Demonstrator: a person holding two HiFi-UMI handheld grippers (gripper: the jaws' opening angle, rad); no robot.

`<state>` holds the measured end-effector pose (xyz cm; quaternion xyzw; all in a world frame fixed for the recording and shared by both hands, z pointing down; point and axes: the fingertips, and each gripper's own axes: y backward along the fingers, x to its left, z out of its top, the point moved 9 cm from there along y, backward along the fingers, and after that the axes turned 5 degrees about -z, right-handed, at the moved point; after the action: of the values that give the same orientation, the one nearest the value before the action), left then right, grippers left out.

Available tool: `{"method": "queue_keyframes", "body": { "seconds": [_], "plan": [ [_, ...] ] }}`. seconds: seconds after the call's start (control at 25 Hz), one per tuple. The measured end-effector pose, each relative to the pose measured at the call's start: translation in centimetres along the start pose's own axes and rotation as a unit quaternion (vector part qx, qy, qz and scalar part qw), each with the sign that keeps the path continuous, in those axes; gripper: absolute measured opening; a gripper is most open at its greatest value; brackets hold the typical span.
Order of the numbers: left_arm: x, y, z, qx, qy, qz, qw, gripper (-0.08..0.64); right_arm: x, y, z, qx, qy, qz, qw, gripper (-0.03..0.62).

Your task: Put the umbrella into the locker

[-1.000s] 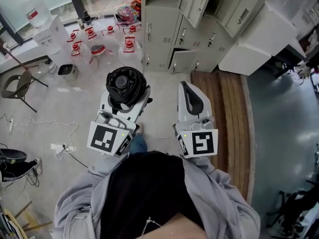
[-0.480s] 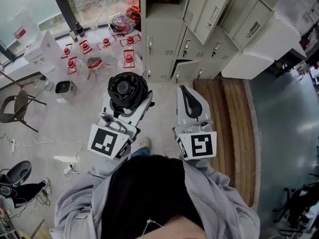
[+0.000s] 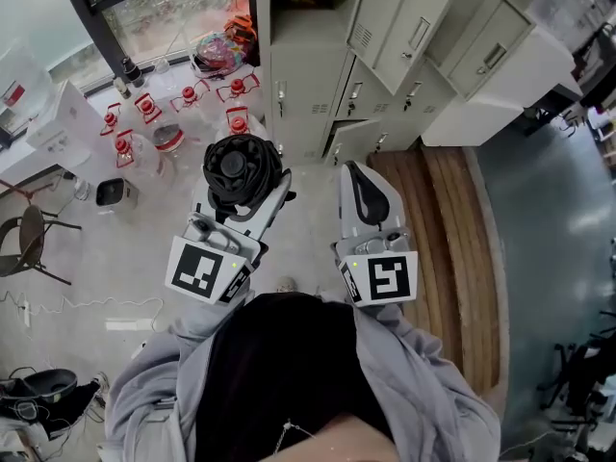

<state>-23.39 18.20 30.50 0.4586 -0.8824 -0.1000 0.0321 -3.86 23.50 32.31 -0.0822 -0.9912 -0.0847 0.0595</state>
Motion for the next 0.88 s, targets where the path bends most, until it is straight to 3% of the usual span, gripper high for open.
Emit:
{"method": "queue_keyframes", "body": {
  "seconds": [0.32, 0.88],
  "plan": [
    [1.8, -2.2, -1.3, 0.0, 0.02, -0.017, 0.9997, 0.249, -1.1, -2.2, -1.0, 0.011, 0.0, -0.016, 1.0, 0.003],
    [7.3, -11.3, -2.5, -0.018, 0.006, 0.022, 0.9996, 0.249, -7.3, -14.0, -2.7, -0.012, 0.0, 0.047, 0.999, 0.003]
  ]
}}
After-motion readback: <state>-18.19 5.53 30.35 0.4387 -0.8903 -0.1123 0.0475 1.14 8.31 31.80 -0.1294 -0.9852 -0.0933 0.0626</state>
